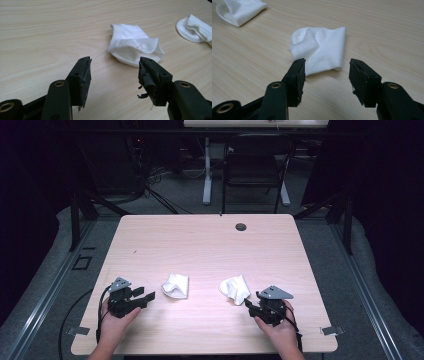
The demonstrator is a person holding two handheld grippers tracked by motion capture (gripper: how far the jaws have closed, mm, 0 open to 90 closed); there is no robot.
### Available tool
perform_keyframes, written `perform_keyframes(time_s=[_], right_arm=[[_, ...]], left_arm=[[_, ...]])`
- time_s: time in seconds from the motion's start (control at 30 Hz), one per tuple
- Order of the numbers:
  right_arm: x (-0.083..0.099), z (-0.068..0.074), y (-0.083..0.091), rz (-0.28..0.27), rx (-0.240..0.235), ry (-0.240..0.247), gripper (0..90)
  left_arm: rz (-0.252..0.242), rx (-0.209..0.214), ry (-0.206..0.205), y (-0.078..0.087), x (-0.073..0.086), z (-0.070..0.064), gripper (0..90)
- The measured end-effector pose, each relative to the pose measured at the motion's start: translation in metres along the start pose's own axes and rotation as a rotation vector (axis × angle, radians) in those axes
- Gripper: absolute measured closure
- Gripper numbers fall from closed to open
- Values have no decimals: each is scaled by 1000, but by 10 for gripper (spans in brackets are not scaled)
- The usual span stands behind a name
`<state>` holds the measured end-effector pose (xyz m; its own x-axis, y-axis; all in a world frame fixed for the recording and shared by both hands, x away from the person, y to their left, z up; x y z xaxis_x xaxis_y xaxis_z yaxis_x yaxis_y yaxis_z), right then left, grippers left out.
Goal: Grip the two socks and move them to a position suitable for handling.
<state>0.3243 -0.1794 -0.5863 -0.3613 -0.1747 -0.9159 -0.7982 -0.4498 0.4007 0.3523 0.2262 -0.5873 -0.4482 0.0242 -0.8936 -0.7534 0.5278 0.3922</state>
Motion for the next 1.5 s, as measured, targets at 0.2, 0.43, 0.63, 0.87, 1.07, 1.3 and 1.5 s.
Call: perform_keyframes(time_s=[0.2, 0.43, 0.63, 0.87, 1.07, 1.3, 1.5], right_arm=[[0, -4, 0, -22, 29, -23, 462], [2, -6, -1, -5, 26, -68, 508], [3, -4, -5, 11, 13, -68, 541], [3, -2, -7, 29, 6, -62, 557], [-3, -5, -12, 38, 12, -71, 573], [-13, -4, -24, 85, 8, -49, 614], [-22, -4, -35, 85, 13, -22, 725]], left_arm=[[22, 29, -37, -7, 3, -16, 437], [49, 43, -63, -10, 6, -23, 438], [54, 38, -65, -10, 6, -22, 439], [47, 35, -61, -11, 6, -21, 439], [47, 35, -63, -9, 6, -20, 438], [52, 32, -63, -9, 7, -19, 438], [57, 31, -67, -8, 6, -19, 443]])
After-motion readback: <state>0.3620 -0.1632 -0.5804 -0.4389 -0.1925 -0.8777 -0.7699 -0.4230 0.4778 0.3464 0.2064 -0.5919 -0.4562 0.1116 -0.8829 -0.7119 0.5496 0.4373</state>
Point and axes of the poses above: each handheld gripper's, and its own axes: y roughly backward along the jaws, x roughly out of its underside, z roughly to its left, the point moved 5 cm from there along -y, roughly forward along the jaws, and after that the axes turned 13 degrees about -z, right-handed, at the moved point
